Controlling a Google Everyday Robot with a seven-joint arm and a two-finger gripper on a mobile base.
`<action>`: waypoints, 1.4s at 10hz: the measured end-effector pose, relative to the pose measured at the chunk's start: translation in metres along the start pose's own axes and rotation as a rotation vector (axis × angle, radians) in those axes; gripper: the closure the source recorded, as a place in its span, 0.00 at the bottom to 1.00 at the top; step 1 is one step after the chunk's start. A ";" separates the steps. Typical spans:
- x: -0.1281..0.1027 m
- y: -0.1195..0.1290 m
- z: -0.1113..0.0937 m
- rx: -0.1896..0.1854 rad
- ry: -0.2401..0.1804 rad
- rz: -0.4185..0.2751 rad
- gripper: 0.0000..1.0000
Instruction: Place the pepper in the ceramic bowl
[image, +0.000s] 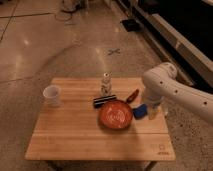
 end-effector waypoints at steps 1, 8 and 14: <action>0.000 0.000 0.000 0.000 0.000 0.000 0.35; 0.006 -0.074 0.041 0.098 -0.032 -0.187 0.35; 0.017 -0.133 0.086 0.088 -0.059 -0.347 0.35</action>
